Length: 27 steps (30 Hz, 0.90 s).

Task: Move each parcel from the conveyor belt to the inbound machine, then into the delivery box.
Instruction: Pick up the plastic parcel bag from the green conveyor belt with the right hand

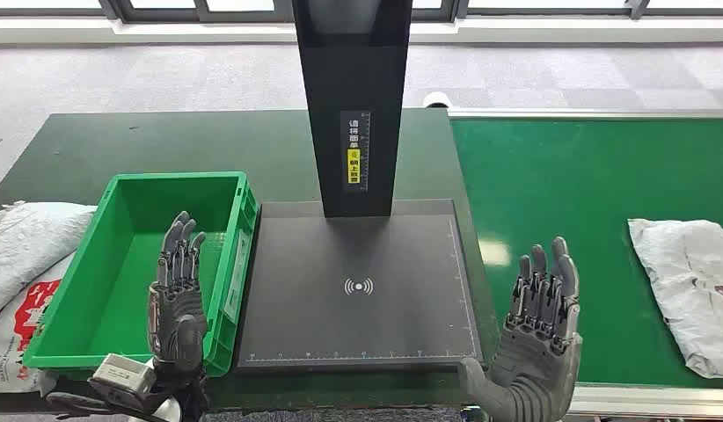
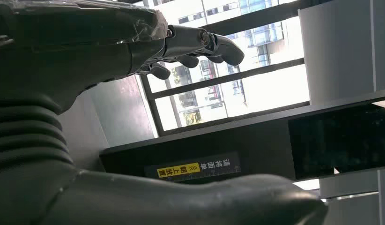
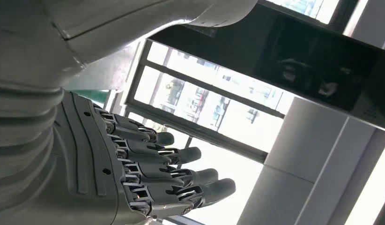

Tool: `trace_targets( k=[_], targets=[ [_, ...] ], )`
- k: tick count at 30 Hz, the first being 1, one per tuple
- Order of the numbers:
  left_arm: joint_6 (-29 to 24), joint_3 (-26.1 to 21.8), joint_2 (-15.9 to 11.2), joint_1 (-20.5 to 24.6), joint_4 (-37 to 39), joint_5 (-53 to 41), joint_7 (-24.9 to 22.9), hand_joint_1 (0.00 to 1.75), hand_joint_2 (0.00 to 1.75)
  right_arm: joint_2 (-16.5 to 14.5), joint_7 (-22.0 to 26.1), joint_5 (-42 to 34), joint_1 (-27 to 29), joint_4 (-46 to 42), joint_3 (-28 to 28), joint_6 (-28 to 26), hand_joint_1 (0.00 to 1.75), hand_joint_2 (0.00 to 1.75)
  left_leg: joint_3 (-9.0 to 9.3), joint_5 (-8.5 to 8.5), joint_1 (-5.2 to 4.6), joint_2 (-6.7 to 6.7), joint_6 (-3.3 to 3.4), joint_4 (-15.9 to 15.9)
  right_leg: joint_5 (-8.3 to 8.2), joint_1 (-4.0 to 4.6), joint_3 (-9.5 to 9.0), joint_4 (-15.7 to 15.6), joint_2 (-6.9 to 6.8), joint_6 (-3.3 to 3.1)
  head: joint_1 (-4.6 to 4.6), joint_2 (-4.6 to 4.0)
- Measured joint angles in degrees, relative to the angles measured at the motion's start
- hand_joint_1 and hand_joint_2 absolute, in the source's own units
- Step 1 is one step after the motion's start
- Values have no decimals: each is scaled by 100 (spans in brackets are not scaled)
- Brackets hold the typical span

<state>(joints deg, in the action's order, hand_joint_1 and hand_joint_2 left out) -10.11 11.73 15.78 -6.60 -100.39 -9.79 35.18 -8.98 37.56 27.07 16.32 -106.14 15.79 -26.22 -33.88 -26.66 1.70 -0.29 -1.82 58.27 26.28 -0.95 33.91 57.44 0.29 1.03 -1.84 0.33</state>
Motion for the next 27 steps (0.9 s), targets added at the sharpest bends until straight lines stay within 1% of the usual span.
trace_targets(
  k=[1,5,8,11,15,18,22,25,27],
  targets=[
    [-5,-1,0,-12,-4,-18,3,0,0,-16,-23,-25,-17,13,-46,16,0,175,0,0,0,0,0,0,0,0,0,0,0,0,0,0],
    [-42,-11,0,-42,-11,-87,21,0,0,-101,-100,-109,-79,84,-349,63,0,0,0,0,0,-5,1,0,0,0,-3,0,-4,1,1,1],
    [25,-20,0,-41,-11,-7,33,0,0,-173,-105,-175,-112,129,-523,0,0,0,1,0,0,-6,1,0,0,0,-3,0,-5,1,0,1],
    [81,-63,1,-41,-18,30,164,0,0,-246,-60,-297,-165,170,-693,-31,0,0,1,0,0,-5,1,0,0,0,-4,0,-4,0,1,0],
    [68,-102,2,-44,-65,-20,281,0,0,-266,-215,-175,-272,298,-845,183,0,0,2,0,0,-6,1,0,1,0,-4,0,-5,1,1,0],
    [75,-103,2,-44,-72,-42,289,0,0,-265,-250,-81,-316,406,-933,228,0,0,2,0,0,-7,1,0,1,0,-5,0,-5,1,1,1],
    [106,-104,2,-41,-70,-65,289,0,0,-265,-362,77,-345,494,-1009,213,0,175,2,0,0,-6,1,0,1,0,-4,0,-5,1,1,0],
    [118,-104,2,-18,-50,-97,278,0,0,-262,-810,467,-442,680,-1189,118,0,175,3,0,0,-5,1,0,1,0,-3,-1,-4,1,1,1],
    [92,-104,2,2,-31,-100,268,0,0,-232,-1196,859,-576,931,-1462,83,0,175,3,0,-1,-5,1,1,0,-1,-4,-2,-4,1,1,1]
  ],
)
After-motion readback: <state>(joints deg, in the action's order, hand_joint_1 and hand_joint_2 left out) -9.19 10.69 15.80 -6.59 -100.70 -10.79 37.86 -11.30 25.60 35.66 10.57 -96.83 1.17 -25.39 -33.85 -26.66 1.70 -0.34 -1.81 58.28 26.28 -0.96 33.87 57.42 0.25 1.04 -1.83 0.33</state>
